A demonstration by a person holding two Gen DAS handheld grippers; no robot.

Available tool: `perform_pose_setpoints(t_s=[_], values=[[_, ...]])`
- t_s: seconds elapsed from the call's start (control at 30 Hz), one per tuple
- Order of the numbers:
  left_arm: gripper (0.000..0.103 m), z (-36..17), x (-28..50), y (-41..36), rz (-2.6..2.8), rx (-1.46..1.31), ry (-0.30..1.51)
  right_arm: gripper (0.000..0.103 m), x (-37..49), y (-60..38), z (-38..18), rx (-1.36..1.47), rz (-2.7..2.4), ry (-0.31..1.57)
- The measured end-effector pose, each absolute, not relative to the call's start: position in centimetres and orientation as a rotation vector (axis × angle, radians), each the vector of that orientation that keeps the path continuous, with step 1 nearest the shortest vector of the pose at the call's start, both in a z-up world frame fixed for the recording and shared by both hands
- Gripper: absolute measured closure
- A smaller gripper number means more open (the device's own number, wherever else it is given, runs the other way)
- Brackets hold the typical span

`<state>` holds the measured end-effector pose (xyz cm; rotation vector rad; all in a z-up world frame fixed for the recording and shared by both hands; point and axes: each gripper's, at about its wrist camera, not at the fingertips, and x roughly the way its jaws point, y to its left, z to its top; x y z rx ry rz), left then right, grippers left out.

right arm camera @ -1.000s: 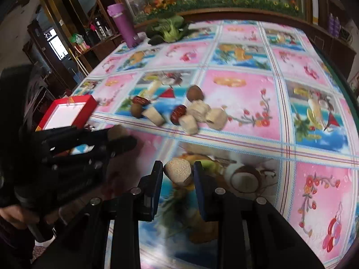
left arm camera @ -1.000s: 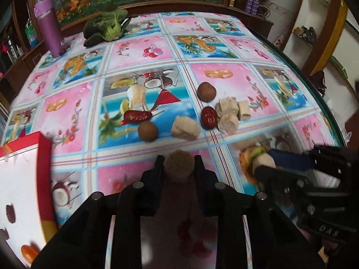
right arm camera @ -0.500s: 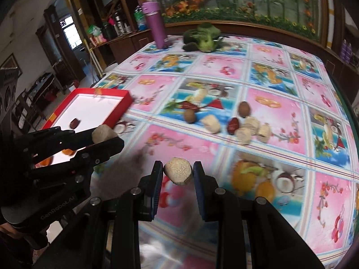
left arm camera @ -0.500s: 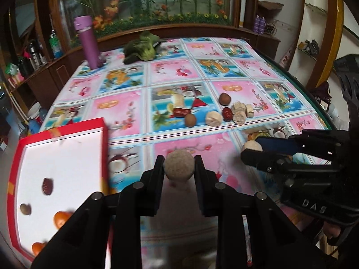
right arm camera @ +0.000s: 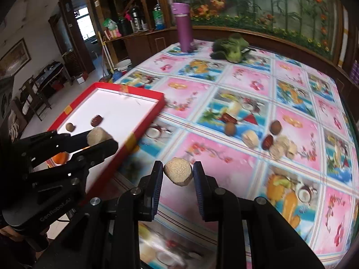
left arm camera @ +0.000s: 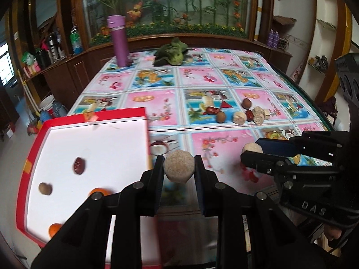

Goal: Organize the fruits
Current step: 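Carry both beige cakes over the white tray and open both grippers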

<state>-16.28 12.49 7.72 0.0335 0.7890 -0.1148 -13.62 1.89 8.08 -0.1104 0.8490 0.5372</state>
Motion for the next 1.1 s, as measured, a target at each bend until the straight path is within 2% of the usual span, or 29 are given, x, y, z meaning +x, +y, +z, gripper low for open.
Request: perform_pose_setpoints(t_s=[0.27, 0.53, 0.8, 1.1], values=[[0.075, 8.3, -18.3, 19.9, 0.037, -0.039, 0.756, 0.076, -13.5, 6.5, 9.6, -0.103, 0.623, 0.816], [0.075, 7.8, -19.7, 27.7, 0.206, -0.118, 0.742, 0.077, -12.3, 11.2, 8.9, -0.105, 0.687, 0.849], [0.075, 6.4, -19.6, 29.8, 0.208, -0.153, 0.773, 0.077, -10.8, 15.5, 6.9, -0.126, 0.715, 0.905], [0.075, 5.1, -17.3, 28.9, 0.144, -0.114, 0.813, 0.077, -9.8, 17.9, 5.0, -0.126, 0.709, 0.956]])
